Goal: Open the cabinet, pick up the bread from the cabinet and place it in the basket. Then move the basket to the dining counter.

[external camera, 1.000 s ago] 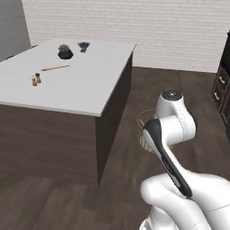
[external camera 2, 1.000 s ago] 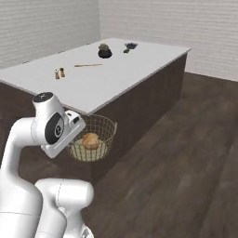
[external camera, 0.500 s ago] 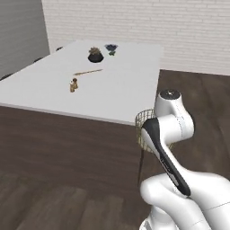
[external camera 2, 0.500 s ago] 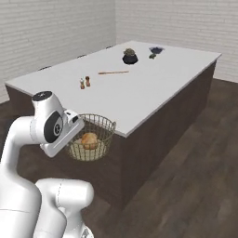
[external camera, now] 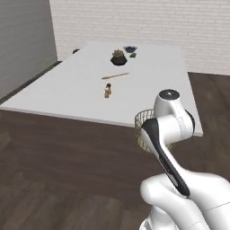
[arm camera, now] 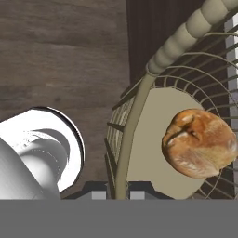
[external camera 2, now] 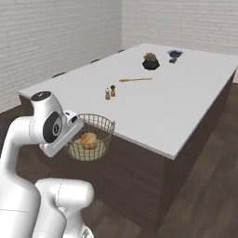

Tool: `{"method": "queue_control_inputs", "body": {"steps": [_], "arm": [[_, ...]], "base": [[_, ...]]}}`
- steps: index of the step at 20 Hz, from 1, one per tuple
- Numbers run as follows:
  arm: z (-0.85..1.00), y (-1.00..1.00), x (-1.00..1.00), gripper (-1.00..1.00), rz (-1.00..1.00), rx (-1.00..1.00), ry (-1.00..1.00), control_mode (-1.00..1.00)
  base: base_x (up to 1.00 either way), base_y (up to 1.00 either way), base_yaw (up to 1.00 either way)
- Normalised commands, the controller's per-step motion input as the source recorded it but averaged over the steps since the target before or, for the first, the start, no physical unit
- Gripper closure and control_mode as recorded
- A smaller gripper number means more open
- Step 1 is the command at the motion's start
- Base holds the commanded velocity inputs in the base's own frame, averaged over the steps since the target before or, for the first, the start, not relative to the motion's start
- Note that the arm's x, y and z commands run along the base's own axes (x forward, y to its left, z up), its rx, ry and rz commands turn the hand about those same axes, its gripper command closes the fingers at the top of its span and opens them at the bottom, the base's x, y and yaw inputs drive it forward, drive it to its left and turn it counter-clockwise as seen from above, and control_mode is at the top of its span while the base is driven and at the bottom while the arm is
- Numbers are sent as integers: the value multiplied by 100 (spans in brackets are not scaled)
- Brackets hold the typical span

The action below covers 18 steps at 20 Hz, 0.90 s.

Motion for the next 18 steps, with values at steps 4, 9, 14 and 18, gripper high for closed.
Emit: {"method": "queue_control_inputs", "body": {"steps": [4,9,14,18], "arm": [[0,0,0,100,0,0,0,100],[0,0,0,100,0,0,0,100],[0,0,0,100,0,0,0,100],[0,0,0,100,0,0,0,100]], "base": [[83,100,-22],[87,100,-29],[72,100,-34],[22,100,-30]]}}
